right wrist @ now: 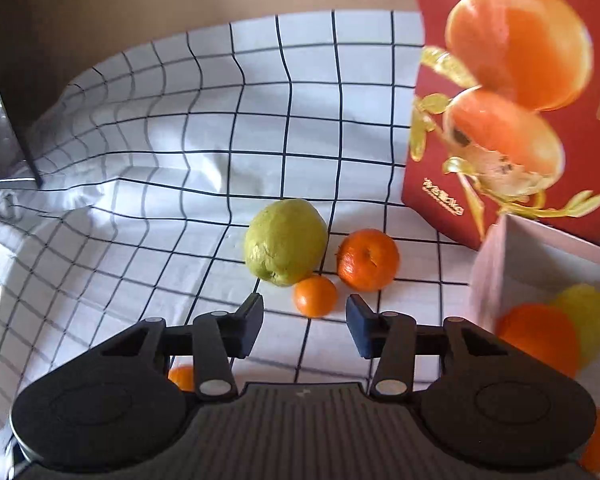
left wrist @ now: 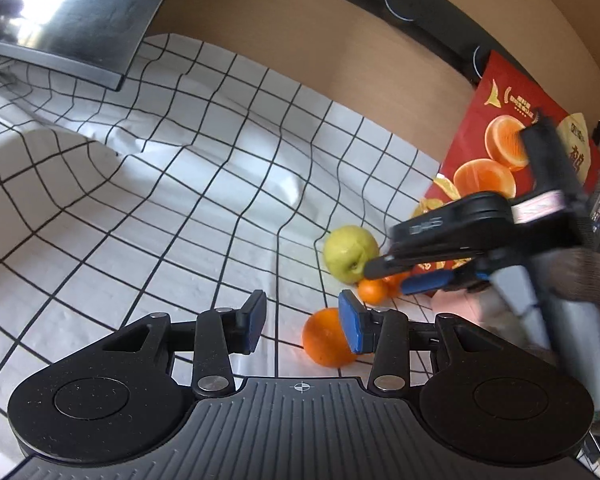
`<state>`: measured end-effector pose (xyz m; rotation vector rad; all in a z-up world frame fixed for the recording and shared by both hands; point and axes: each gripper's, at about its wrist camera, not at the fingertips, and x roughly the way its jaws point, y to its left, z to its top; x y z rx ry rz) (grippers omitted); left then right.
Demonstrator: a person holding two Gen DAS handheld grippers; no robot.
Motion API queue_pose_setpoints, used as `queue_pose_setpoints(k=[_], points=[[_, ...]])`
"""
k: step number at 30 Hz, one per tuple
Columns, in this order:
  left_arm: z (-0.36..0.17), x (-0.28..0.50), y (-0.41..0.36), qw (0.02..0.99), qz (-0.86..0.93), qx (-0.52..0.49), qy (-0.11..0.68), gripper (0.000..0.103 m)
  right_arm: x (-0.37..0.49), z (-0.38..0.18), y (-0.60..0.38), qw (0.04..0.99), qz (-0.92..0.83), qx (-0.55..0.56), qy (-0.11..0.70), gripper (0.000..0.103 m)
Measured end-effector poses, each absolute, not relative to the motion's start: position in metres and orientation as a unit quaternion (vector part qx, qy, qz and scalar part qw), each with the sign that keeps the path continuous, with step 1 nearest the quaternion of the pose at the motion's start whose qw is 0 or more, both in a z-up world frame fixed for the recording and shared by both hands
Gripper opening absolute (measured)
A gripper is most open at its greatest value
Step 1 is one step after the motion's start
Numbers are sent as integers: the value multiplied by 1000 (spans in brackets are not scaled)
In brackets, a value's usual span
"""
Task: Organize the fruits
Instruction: 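Move both open grippers back over the cloth toward the remaining mandarins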
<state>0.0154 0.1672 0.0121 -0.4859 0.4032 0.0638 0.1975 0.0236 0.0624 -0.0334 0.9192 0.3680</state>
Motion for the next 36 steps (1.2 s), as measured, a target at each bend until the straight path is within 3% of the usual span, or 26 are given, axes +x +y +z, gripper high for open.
queue_pose_setpoints(k=[7, 9, 11, 24, 28, 36], points=[[10, 14, 176, 945, 42, -259, 193, 44, 212, 46, 45, 880, 154, -35, 448, 41], [10, 14, 175, 946, 42, -255, 194, 44, 205, 46, 50, 883, 152, -64, 440, 36], [10, 14, 174, 947, 42, -252, 192, 44, 194, 48, 51, 886, 154, -90, 428, 24], [9, 14, 177, 944, 56, -258, 197, 44, 132, 93, -1, 880, 230, -42, 415, 25], [9, 14, 177, 944, 51, -260, 196, 44, 147, 87, -6, 880, 212, 3, 424, 44], [8, 12, 180, 942, 48, -270, 191, 44, 168, 47, 14, 866, 177, -29, 466, 44]])
